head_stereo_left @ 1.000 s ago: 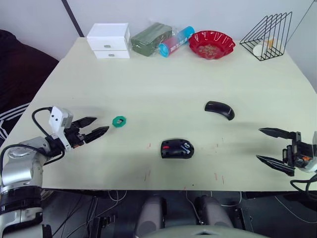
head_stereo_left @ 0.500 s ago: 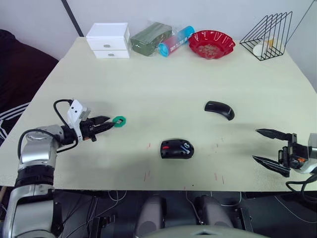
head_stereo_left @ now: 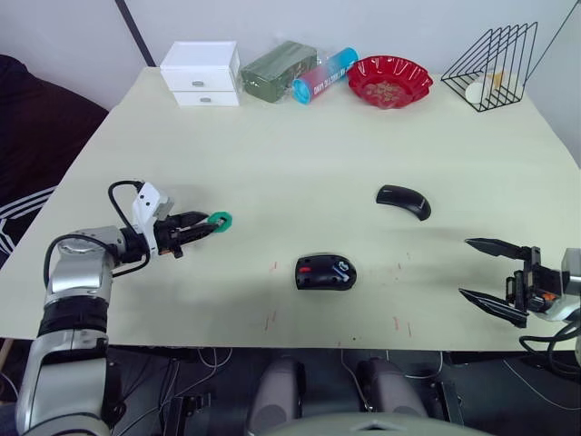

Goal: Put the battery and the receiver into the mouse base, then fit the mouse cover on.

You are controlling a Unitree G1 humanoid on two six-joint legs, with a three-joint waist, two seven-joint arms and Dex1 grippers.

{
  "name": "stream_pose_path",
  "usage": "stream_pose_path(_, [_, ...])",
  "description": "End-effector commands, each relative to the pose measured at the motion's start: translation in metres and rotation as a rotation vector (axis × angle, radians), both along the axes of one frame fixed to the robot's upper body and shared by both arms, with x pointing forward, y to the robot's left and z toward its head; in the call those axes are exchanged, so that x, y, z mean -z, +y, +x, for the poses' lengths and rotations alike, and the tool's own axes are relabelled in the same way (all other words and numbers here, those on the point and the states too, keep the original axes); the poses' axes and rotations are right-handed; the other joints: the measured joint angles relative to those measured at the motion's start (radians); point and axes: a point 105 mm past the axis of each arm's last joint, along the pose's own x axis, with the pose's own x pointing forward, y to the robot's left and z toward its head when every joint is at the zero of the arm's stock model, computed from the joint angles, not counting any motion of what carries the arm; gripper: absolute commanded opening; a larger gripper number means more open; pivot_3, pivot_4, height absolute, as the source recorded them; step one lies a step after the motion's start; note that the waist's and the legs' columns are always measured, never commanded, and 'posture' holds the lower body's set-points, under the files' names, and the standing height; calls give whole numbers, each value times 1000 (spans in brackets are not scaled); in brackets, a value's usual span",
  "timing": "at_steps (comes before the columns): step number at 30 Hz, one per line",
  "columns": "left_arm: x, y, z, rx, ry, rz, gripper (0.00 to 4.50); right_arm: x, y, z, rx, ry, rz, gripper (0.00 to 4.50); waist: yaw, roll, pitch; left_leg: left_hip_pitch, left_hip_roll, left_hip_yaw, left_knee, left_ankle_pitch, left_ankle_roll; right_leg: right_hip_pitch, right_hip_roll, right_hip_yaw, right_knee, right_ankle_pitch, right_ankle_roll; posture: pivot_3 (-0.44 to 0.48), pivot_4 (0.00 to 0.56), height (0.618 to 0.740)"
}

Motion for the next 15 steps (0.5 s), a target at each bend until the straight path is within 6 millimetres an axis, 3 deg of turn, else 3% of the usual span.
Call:
stream_pose_path(1, [-9,-1,5,5,-46,18,1905,-6,0,-2,-12,-35,-3,4500,0,0,0,0,0,0,0,0,0,0,0,0,0,0,0,0,150,740])
stream_pose_path(15, [0,-8,13,14,-53,48,1905,-5,-2,-1,5,-30,-2,4500,-1,0,0,-1,0,0,1,0,0,0,0,-1,0,0,0,0,150,740])
